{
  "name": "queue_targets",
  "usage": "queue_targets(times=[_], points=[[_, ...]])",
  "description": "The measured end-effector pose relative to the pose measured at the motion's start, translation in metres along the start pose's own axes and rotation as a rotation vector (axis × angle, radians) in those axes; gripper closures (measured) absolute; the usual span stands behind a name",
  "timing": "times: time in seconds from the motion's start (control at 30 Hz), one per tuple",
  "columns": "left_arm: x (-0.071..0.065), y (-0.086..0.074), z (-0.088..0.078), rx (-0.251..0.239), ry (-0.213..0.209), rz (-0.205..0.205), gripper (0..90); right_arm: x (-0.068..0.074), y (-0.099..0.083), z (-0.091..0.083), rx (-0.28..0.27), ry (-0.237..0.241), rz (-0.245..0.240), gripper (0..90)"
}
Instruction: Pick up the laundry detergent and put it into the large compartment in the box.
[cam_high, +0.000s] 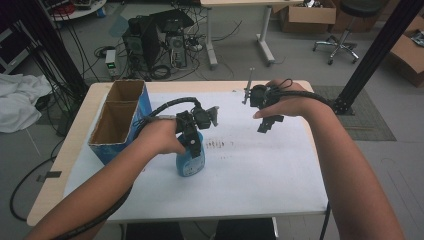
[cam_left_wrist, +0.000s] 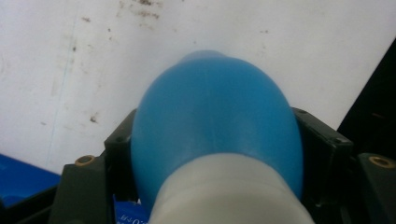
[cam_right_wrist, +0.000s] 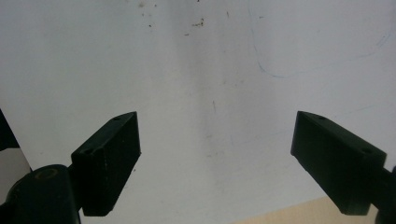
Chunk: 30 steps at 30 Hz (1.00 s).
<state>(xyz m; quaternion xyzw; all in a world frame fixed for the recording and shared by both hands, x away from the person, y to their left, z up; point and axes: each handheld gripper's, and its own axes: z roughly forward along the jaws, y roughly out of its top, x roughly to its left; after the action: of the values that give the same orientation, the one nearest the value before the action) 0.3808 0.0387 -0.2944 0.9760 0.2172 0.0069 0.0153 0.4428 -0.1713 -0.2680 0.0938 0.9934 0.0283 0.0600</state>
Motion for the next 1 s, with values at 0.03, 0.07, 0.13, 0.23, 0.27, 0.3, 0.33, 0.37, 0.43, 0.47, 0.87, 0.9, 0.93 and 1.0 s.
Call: queue_targets(times=[0.03, 0.07, 0.13, 0.23, 0.27, 0.3, 0.33, 0.37, 0.43, 0.47, 0.87, 0.9, 0.93, 1.0], points=[[0.0, 0.0, 0.0, -0.001, 0.0, -0.004, 33.0, 0.0, 0.0, 0.0, 0.001, 0.002, -0.005, 15.8], [0.0, 0.0, 0.0, -0.003, -0.002, -0.005, 33.3, 0.0, 0.0, 0.0, -0.001, 0.002, -0.004, 15.8], [0.0, 0.0, 0.0, 0.004, 0.009, -0.01, 34.8, 0.0, 0.0, 0.0, -0.002, 0.001, -0.004, 15.8], [0.0, 0.001, 0.0, 0.009, 0.011, -0.018, 36.5, 0.0, 0.0, 0.0, -0.001, 0.001, 0.0, 15.8], [0.0, 0.001, 0.001, 0.012, 0.01, -0.019, 36.7, 0.0, -0.001, 0.0, 0.001, 0.001, 0.0, 15.8], [0.0, 0.001, 0.001, 0.012, 0.011, -0.021, 36.8, 0.0, -0.001, 0.0, 0.001, 0.001, 0.001, 15.8], [0.0, 0.001, 0.001, 0.013, 0.01, -0.023, 37.0, 0.0, -0.001, 0.0, 0.001, 0.001, 0.001, 15.8], [0.001, 0.002, 0.001, 0.015, 0.008, -0.024, 37.2, 0.0, -0.001, 0.001, 0.0, 0.002, 0.0, 15.8], [0.001, 0.002, 0.001, 0.013, 0.009, -0.027, 37.4, 0.0, -0.001, 0.002, 0.001, 0.003, 0.0, 15.8], [0.001, 0.002, 0.001, 0.019, 0.012, -0.027, 37.5, 0.0, 0.0, 0.002, 0.001, 0.003, 0.0, 15.8], [-0.003, 0.0, -0.014, 0.02, 0.02, -0.041, 38.3, 0.001, 0.0, 0.001, 0.002, 0.003, -0.001, 15.8], [-0.002, -0.001, -0.018, 0.015, 0.014, -0.049, 38.3, 0.001, 0.0, 0.001, 0.001, 0.002, 0.003, 15.8], [-0.001, -0.002, -0.022, 0.008, 0.008, -0.056, 38.3, 0.001, 0.0, 0.001, 0.003, 0.002, 0.003, 15.8], [0.0, -0.004, -0.03, -0.004, 0.0, -0.06, 38.3, 0.002, -0.001, 0.001, 0.0, 0.002, 0.004, 15.8]])
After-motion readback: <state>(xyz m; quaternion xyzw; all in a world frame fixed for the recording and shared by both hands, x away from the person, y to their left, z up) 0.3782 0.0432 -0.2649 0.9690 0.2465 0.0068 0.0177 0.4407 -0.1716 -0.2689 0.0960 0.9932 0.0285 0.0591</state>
